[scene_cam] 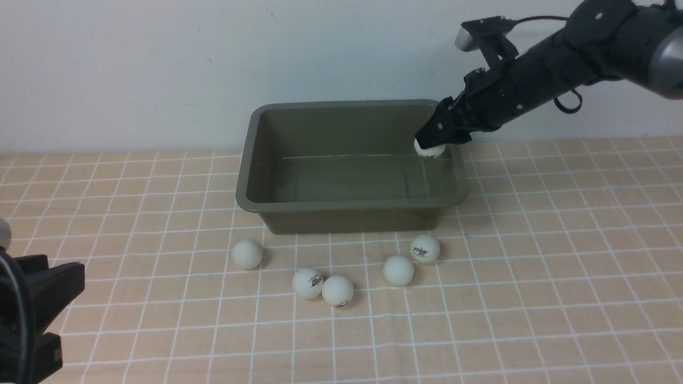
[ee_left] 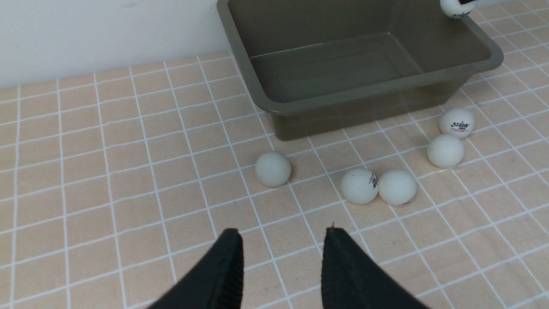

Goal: Put the table tennis balls into the box on the light coffee tablecloth.
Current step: 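Release the ping pong ball into the bin and lift the gripper away, then reach for and grasp a ping pong ball on the table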

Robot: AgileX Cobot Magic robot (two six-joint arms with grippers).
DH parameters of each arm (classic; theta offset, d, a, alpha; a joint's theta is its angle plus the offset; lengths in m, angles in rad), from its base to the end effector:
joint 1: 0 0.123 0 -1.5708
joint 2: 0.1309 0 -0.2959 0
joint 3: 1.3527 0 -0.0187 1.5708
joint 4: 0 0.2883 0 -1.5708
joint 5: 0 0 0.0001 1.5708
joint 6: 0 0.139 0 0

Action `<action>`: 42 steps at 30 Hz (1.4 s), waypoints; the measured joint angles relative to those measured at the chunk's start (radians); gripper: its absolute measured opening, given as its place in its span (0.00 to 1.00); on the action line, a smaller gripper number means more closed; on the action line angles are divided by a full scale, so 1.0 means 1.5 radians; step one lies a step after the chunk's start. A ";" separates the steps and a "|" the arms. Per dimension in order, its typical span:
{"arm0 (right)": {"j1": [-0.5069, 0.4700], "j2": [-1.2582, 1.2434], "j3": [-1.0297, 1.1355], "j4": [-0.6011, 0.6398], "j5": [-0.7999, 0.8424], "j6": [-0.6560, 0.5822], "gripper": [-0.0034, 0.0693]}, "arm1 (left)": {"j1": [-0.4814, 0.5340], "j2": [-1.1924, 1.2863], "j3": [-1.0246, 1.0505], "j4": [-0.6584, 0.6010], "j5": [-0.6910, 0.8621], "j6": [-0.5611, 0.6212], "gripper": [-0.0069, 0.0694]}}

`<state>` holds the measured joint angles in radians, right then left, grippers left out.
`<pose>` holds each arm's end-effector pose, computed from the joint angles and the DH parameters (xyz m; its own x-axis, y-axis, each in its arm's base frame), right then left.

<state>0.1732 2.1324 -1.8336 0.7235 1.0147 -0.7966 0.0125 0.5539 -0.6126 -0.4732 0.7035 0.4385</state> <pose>0.5064 0.1680 0.2065 -0.6768 -0.4144 -0.6085 -0.6810 0.6665 0.3035 0.1703 -0.0389 0.3067 -0.4627 0.0575 -0.8846 0.2779 0.9570 -0.0832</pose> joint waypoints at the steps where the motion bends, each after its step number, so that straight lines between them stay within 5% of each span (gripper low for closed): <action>1: 0.000 0.000 0.000 0.000 0.001 -0.006 0.64 | 0.000 0.000 0.000 0.000 0.000 0.000 0.36; 7: 0.000 -0.010 -0.045 -0.039 0.017 -0.009 0.75 | 0.000 0.000 0.000 0.000 0.000 0.004 0.36; 11: -0.005 -0.060 -0.090 -0.154 0.020 0.071 0.75 | 0.000 0.000 0.000 0.000 0.001 0.005 0.36; 14: -0.006 -0.131 -0.099 -0.317 0.025 0.188 0.74 | 0.000 0.000 0.000 0.000 0.001 0.005 0.36; 19: -0.006 -0.218 -0.100 -0.423 0.076 0.297 0.72 | 0.000 0.000 0.000 0.000 -0.002 0.005 0.36; 34: -0.006 -0.346 -0.054 -0.310 0.169 0.394 0.64 | 0.000 0.000 0.000 0.000 -0.006 0.005 0.36; 42: 0.059 -0.366 0.163 -0.290 0.152 0.396 0.64 | 0.000 0.000 0.000 0.000 -0.010 0.005 0.36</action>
<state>0.2617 1.5831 -1.5896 0.2885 1.2430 -0.2023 0.0125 0.5539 -0.6126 -0.4732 0.6887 0.4464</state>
